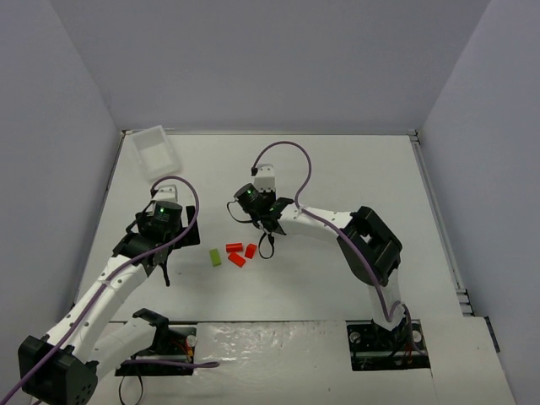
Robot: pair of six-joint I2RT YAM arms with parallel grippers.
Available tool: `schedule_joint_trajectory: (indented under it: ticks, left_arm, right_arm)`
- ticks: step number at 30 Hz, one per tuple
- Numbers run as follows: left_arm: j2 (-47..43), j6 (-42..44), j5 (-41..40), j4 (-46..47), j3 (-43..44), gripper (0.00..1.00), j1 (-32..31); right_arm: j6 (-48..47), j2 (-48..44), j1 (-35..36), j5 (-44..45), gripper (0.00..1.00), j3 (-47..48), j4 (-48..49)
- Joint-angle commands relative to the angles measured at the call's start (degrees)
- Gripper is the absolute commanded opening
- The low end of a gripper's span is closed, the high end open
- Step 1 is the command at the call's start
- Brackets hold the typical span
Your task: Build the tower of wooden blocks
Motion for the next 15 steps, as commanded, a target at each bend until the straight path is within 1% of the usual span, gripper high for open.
schedule_joint_trajectory:
  ticks: [1, 15]
  left_arm:
    - [-1.17, 0.45, -0.16, 2.93, 1.76, 0.97, 0.54]
    - [-1.00, 0.45, 0.27, 3.11, 1.67, 0.97, 0.54]
  right_arm:
    - [-0.52, -0.74, 0.75, 4.49, 0.00, 1.91, 1.93]
    - [-1.13, -0.18, 1.36, 5.10, 0.00, 2.27, 2.26]
